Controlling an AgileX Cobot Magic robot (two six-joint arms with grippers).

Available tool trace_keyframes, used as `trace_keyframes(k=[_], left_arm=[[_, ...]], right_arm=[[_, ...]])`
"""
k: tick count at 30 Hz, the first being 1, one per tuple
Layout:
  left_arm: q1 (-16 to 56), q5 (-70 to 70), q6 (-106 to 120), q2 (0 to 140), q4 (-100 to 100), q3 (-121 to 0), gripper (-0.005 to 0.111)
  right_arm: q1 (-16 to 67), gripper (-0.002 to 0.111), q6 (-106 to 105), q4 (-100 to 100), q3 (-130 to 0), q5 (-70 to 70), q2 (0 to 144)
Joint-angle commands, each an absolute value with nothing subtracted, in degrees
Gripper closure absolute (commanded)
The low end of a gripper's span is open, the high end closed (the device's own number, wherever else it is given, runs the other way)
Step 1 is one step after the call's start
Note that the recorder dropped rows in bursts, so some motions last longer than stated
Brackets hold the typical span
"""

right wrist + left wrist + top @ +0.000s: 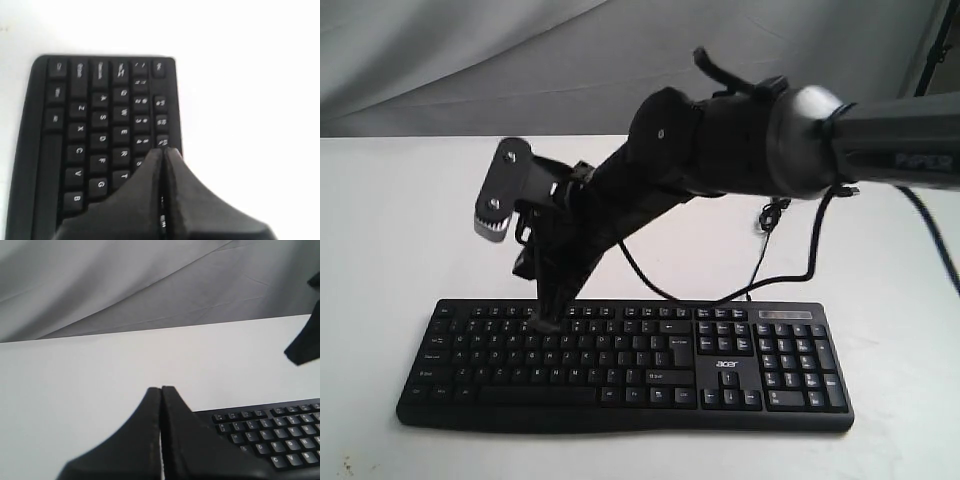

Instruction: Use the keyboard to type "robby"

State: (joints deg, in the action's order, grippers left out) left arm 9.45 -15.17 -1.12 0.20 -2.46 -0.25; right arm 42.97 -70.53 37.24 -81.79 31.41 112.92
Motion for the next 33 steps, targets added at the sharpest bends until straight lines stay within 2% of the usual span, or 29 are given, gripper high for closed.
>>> trace_keyframes(k=[1, 6, 12, 19, 25, 33], left_arm=[[9.82, -14.86, -1.28, 0.0, -2.74, 0.0, 0.107], [9.82, -14.86, -1.28, 0.0, -2.74, 0.0, 0.107], [9.82, -14.86, -1.28, 0.0, -2.74, 0.0, 0.107], [9.82, -14.86, -1.28, 0.0, -2.74, 0.0, 0.107], [9.82, -14.86, -1.28, 0.0, -2.74, 0.0, 0.107], [9.82, -14.86, -1.28, 0.0, -2.74, 0.0, 0.107]], right_arm=[[42.6, 0.108, -69.98, 38.67, -82.14, 29.42, 104.96], [42.82, 0.108, -71.28, 43.22, -80.06, 29.0, 94.98], [42.82, 0.108, -77.42, 54.05, -71.77, 28.33, 81.24], [42.71, 0.108, -77.93, 55.26, -62.65, 23.59, 67.27], [42.71, 0.108, -74.11, 55.47, -61.08, 25.25, 59.58], [42.71, 0.108, -74.23, 55.47, -61.18, 20.32, 51.51]])
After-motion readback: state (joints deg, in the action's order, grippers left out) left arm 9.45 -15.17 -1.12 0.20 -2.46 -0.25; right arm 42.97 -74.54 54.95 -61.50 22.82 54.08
